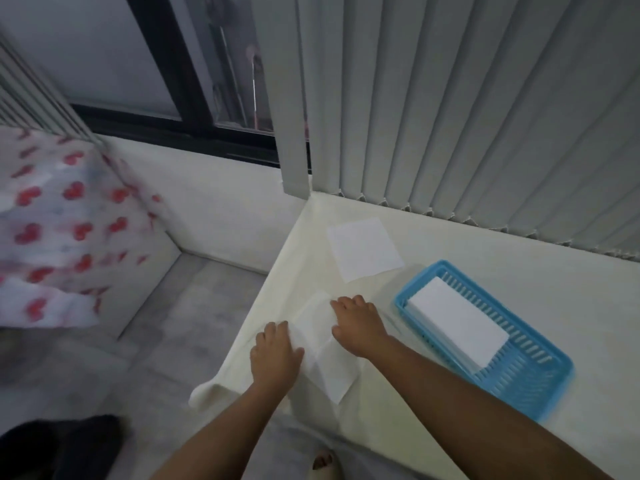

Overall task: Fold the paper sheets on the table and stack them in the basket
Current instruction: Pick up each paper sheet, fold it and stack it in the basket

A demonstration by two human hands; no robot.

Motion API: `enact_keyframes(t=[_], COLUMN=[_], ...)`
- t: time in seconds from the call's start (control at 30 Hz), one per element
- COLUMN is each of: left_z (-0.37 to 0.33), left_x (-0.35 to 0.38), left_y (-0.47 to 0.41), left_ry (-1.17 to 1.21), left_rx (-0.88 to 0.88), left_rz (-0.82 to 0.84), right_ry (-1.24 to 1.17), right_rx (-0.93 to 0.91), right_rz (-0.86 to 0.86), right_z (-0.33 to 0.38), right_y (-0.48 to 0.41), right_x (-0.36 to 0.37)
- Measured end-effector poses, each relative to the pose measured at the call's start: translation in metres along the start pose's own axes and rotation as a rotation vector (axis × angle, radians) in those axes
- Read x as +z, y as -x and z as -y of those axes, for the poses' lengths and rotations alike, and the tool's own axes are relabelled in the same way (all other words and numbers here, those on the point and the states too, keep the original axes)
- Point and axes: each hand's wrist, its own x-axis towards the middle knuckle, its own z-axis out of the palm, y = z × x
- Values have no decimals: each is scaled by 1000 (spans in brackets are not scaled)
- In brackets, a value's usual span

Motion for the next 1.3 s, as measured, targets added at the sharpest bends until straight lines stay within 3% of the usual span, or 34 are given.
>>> enact_keyframes(t=[0.3,0.37,0.5,0.83,1.03,1.3], left_z=[-11,-11,-9,4,-5,-29], left_x=[-1,-6,-9,12,11,7], left_y=[-17,-22,-22,22,39,18], left_ry=[509,420,141,54,313,316], left_rx=[-71,0,324,746,492,210], left_rz=[77,49,-80,-89,-26,131], right_ry=[-49,-104,-83,59,30,92], right_rx=[7,18,-29,-210,-155,-71], right_rz=[36,41,22,-60,-80,-112], right_z=[-1,-3,-5,-24,-47,-47], right_y=[-19,-24,-30,4,50,80], right_x=[6,0,-14,-33,-4,40])
